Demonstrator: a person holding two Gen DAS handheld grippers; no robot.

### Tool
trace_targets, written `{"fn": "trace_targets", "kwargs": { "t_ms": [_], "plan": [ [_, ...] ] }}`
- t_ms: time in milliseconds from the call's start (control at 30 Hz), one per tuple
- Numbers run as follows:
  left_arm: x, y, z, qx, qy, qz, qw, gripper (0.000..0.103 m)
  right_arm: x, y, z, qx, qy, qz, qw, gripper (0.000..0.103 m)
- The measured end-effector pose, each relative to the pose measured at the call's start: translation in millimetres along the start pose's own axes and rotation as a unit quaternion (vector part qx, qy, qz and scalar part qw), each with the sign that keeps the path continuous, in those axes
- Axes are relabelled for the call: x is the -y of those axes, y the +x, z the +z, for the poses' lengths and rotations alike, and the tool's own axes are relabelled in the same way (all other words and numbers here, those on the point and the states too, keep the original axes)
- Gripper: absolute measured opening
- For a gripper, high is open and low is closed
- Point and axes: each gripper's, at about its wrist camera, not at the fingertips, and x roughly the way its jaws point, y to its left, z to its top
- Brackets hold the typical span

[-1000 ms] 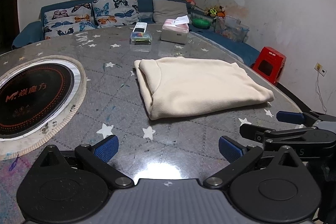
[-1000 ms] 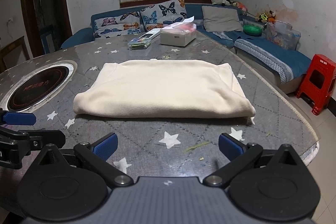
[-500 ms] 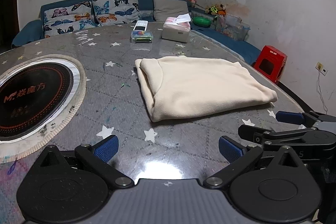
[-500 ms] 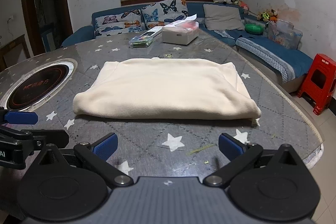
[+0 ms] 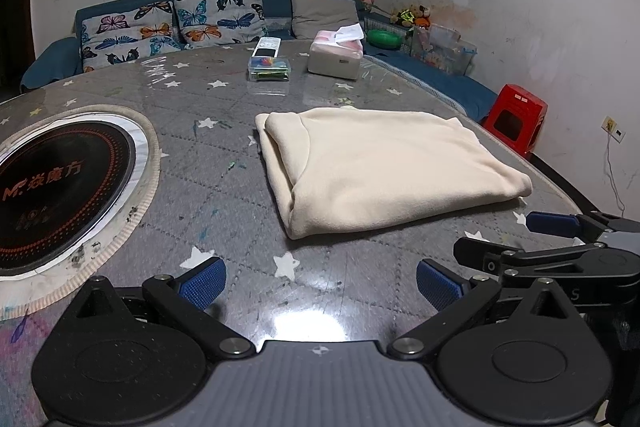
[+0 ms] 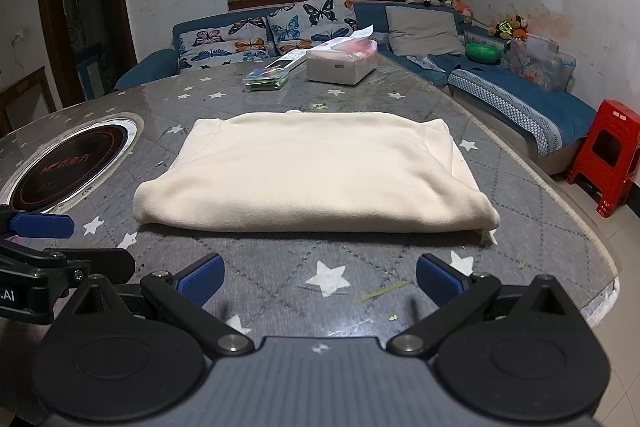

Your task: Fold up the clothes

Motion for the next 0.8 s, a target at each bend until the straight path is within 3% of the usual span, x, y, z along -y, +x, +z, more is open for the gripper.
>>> {"fn": "trace_targets", "kwargs": {
  "t_ms": [800],
  "plan": [
    [-1.3,4.4,5.2,-0.002,0.0,-0.001,1.0,0.103,-0.9,2.5,3.6,0.0,0.001,0.001,1.0,0.103]
  ]
}}
